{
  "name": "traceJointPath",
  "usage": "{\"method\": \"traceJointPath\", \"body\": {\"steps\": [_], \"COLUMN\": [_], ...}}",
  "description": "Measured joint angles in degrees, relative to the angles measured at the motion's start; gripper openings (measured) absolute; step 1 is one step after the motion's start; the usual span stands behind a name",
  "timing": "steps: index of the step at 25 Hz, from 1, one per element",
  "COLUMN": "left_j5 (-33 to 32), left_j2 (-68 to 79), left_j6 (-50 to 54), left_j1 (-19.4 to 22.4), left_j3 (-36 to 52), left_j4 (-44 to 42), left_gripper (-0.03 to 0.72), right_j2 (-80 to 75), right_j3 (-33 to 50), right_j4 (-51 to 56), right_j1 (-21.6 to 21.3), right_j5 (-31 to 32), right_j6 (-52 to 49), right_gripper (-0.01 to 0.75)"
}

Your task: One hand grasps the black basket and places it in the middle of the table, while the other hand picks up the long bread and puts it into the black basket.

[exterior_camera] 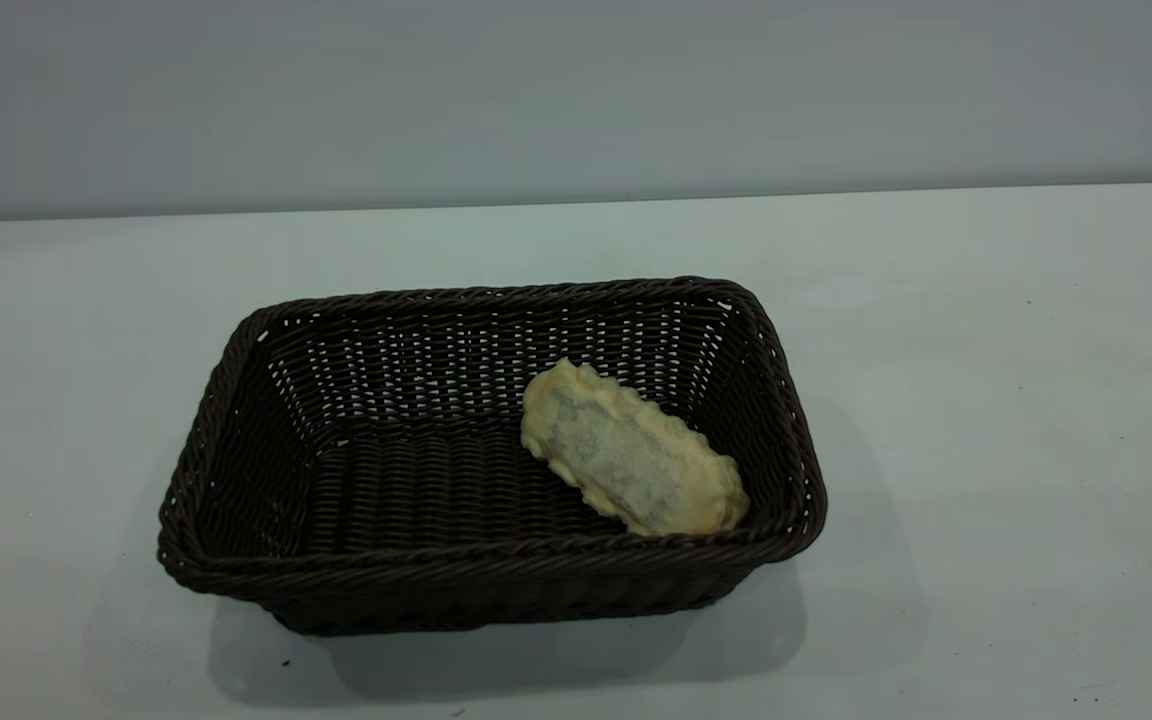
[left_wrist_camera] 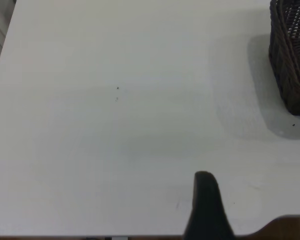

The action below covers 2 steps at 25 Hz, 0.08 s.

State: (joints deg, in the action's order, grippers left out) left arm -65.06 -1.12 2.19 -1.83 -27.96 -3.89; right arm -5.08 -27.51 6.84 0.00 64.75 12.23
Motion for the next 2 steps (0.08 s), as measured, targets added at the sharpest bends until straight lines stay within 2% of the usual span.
{"method": "traceJointPath", "body": {"steps": [2], "left_j5": [0.0], "left_j2": [0.0], "left_j6": [0.0], "left_j1": [0.0], "left_j3": [0.0], "left_j4": [0.0], "left_gripper": [0.585], "right_j2": [0.0], "right_j3": [0.0], "right_j4": [0.0], "right_j1": [0.0], "right_j5": [0.0], "right_j6": [0.0], "right_gripper": [0.239]}}
